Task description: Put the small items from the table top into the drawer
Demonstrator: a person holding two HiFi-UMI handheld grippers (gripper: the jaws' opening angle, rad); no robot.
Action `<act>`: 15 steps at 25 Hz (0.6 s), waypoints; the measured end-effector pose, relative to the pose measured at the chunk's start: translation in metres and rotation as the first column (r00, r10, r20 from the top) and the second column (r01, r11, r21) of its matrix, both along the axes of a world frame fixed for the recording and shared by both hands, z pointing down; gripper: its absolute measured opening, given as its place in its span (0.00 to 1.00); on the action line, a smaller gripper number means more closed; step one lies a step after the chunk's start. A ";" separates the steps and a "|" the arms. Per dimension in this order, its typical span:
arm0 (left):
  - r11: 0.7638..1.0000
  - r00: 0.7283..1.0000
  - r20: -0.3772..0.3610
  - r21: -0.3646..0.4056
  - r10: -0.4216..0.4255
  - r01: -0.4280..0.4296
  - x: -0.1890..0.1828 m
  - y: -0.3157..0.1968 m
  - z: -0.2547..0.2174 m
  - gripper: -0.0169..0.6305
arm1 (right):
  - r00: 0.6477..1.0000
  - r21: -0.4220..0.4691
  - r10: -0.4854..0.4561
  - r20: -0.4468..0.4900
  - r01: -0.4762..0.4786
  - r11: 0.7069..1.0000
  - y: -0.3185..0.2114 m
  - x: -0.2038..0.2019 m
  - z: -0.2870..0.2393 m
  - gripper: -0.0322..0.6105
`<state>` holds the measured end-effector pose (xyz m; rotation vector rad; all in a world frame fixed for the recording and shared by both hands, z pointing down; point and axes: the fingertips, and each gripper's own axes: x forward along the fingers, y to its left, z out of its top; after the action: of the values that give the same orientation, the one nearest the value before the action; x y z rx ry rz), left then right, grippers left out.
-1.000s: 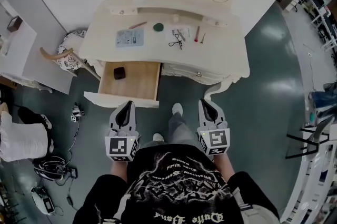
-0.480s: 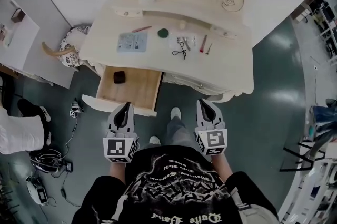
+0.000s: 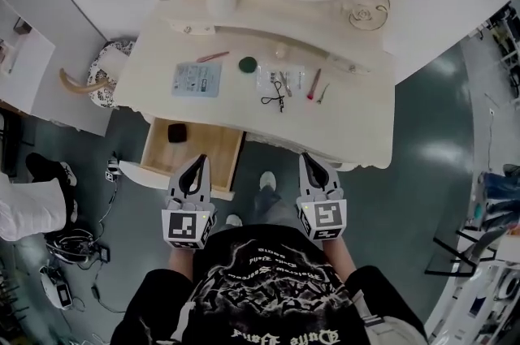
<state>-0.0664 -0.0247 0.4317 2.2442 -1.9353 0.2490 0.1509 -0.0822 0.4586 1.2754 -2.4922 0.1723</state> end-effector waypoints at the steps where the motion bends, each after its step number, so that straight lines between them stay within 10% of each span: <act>1: 1.000 1.000 0.006 -0.002 -0.003 0.003 0.000 -0.006 0.000 0.05 | 1.000 -0.001 -0.006 0.000 0.006 1.000 -0.006 0.000 0.000 0.07; 15: 0.995 0.995 -0.018 -0.011 -0.103 0.103 0.015 -0.076 -0.004 0.05 | 0.993 -0.012 -0.118 -0.014 0.118 0.993 -0.096 0.006 -0.002 0.07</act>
<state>-0.0512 -0.1011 0.4280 2.1255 -2.0281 0.2229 0.1573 -0.1782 0.4570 1.1168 -2.5410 0.1476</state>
